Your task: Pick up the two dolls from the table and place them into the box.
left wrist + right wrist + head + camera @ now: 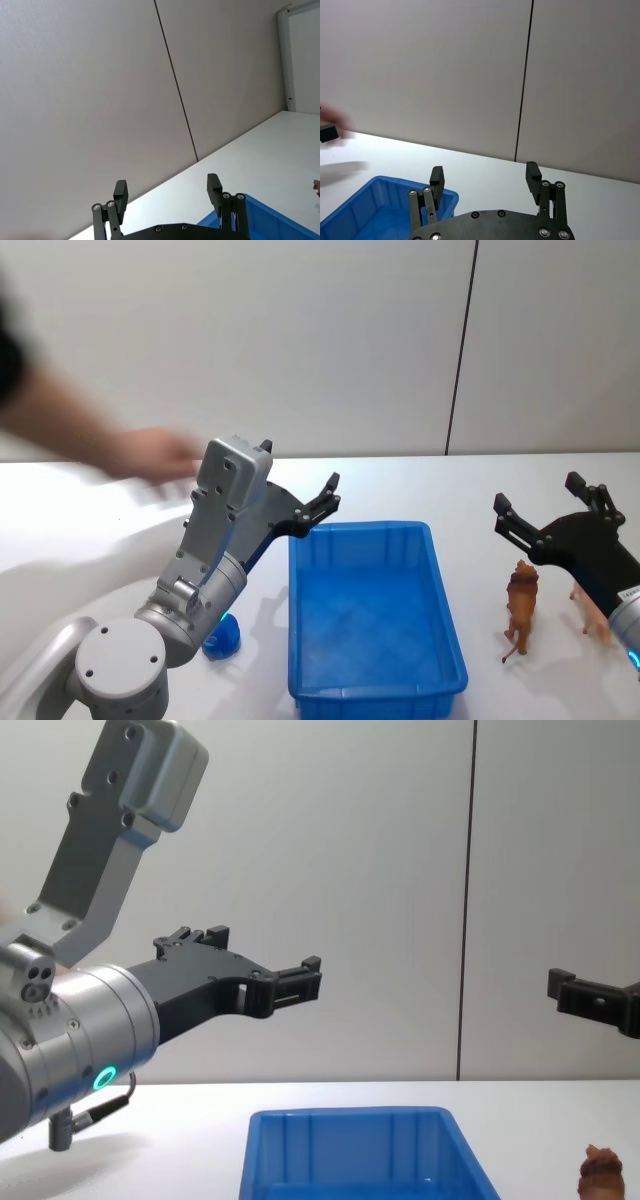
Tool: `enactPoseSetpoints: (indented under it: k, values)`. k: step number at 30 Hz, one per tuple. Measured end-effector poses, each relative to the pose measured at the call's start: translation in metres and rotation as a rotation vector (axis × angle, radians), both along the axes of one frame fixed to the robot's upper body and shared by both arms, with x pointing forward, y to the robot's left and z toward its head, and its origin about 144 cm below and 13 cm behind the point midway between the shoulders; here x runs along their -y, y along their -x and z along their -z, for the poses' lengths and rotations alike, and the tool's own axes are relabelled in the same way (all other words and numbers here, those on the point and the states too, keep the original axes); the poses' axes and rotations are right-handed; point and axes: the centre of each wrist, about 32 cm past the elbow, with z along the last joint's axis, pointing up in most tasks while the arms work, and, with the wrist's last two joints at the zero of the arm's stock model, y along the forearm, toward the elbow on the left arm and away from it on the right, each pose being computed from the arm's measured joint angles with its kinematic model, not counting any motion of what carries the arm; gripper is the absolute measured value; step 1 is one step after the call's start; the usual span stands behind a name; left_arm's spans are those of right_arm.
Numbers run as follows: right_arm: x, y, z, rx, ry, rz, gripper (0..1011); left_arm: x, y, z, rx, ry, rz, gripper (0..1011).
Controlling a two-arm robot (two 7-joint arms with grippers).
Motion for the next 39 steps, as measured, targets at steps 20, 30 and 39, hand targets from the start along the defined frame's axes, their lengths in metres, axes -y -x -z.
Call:
enactPoseSetpoints:
  k: [20, 30, 39]
  values:
    - [0.0000, 0.0000, 0.0000, 0.000, 0.000, 0.000, 1001, 0.0000, 0.0000, 0.0000, 0.000, 0.000, 0.000, 1001]
    - [0.0000, 0.0000, 0.0000, 0.000, 0.000, 0.000, 1001, 0.0000, 0.0000, 0.0000, 0.000, 0.000, 0.000, 1001]
    - [0.0000, 0.0000, 0.0000, 0.000, 0.000, 0.000, 1001, 0.0000, 0.0000, 0.0000, 0.000, 0.000, 0.000, 1001]
